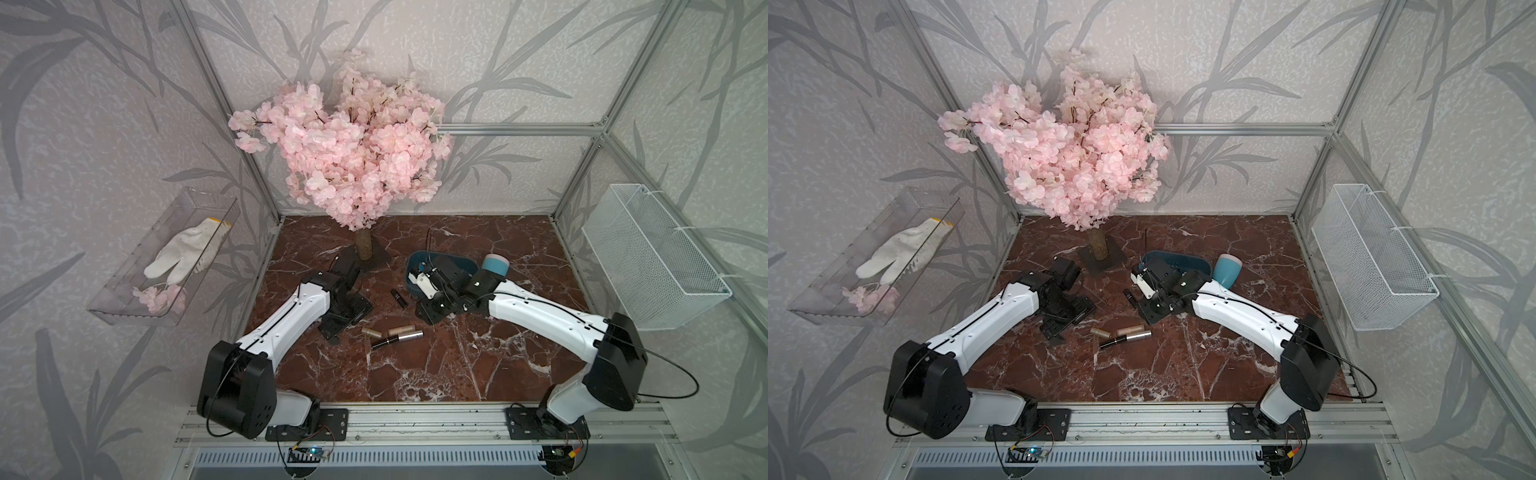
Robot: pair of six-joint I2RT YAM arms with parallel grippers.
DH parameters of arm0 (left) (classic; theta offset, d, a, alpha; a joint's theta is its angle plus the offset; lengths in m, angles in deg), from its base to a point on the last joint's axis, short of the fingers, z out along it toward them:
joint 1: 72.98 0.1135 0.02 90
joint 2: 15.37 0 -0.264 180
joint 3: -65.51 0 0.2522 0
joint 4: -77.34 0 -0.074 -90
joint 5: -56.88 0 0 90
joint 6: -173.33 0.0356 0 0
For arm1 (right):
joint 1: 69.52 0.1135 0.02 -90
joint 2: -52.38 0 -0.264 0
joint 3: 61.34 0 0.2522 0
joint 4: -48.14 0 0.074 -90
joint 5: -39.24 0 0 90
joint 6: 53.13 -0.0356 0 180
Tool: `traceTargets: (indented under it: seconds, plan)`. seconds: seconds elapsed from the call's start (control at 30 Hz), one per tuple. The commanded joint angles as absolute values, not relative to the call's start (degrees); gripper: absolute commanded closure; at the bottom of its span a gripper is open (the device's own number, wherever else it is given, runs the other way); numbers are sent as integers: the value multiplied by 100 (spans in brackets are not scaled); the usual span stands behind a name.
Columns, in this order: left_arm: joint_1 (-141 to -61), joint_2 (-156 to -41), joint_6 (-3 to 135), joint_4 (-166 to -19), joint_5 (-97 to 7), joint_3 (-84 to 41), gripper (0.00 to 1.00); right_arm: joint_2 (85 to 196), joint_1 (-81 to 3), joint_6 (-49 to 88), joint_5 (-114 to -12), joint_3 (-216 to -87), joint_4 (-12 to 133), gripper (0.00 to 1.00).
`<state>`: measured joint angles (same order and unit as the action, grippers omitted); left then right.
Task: Put the lipstick into the storage box
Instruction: Pick up the lipstick at the center of the board.
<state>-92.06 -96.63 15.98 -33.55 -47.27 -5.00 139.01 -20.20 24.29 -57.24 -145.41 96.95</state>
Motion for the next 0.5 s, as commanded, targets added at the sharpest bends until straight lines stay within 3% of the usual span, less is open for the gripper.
traceTargets:
  seconds: [0.0, 0.47]
  plan:
    - [-9221, -9973, 732, -3931, -5359, -248, 0, 13221, -1984, 3258, -5981, -13834, 8603, 53]
    - [-9223, -10419, -118, -4520, -5051, 148, 3, 12609, -1986, 3209, -6087, -13162, 8128, 49]
